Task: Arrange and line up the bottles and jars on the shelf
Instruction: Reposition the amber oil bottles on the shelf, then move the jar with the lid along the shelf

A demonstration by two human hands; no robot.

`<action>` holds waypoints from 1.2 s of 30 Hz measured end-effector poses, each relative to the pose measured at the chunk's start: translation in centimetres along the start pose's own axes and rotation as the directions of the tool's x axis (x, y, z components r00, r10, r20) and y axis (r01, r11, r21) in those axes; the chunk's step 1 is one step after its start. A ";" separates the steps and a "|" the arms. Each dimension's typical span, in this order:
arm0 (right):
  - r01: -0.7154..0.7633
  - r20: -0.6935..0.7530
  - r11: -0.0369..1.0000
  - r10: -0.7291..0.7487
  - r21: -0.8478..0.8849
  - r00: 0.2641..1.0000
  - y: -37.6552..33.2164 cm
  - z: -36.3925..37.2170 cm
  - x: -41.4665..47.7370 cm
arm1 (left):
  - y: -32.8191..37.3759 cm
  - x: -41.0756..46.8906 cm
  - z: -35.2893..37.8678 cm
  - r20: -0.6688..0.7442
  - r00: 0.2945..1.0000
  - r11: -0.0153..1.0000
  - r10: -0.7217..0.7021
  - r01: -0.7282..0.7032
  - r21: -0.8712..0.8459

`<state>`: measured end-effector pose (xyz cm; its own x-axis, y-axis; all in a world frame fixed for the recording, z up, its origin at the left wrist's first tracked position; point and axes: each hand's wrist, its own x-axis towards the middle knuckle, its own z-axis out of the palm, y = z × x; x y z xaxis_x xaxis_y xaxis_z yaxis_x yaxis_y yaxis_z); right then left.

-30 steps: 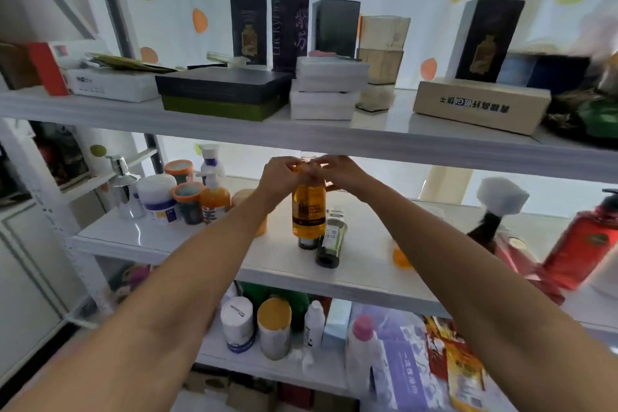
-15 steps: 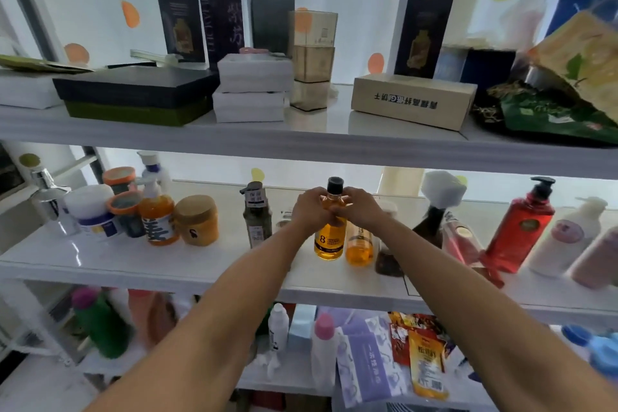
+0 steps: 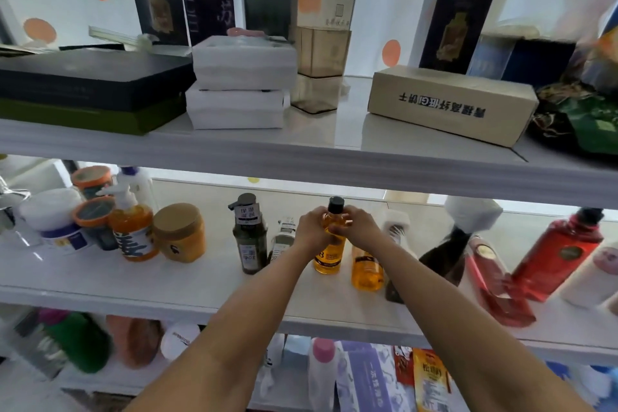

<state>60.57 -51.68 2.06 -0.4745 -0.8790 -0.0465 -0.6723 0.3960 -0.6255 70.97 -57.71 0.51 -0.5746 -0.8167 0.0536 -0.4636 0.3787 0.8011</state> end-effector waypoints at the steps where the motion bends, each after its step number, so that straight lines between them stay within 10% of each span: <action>1: -0.002 -0.008 1.000 0.002 0.009 1.000 0.1 0.1 0.0 | -0.1 -0.1 0.0 0.001 1.000 1.000 -0.001 0.001 -0.005; 14: -0.136 -0.144 0.963 0.172 0.231 0.974 1.0 3.9 -8.1 | -2.7 -8.4 -3.2 0.025 0.998 0.989 -0.053 0.049 0.138; 29: 0.179 0.240 0.973 -0.210 0.144 0.948 -13.8 14.7 -10.4 | -11.8 -15.1 -17.1 -0.208 0.955 0.960 -0.211 0.242 0.139; 36: 0.340 0.102 0.939 -0.333 -0.057 0.937 -21.9 19.7 -6.5 | -16.7 -12.4 -23.5 -0.210 0.973 0.971 -0.095 0.138 0.197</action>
<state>89.53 -59.87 0.70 -0.1629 -0.9829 0.0856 -0.8249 0.0881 -0.5584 101.71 -64.15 0.51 -0.3729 -0.9223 0.1013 -0.6620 0.3410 0.6675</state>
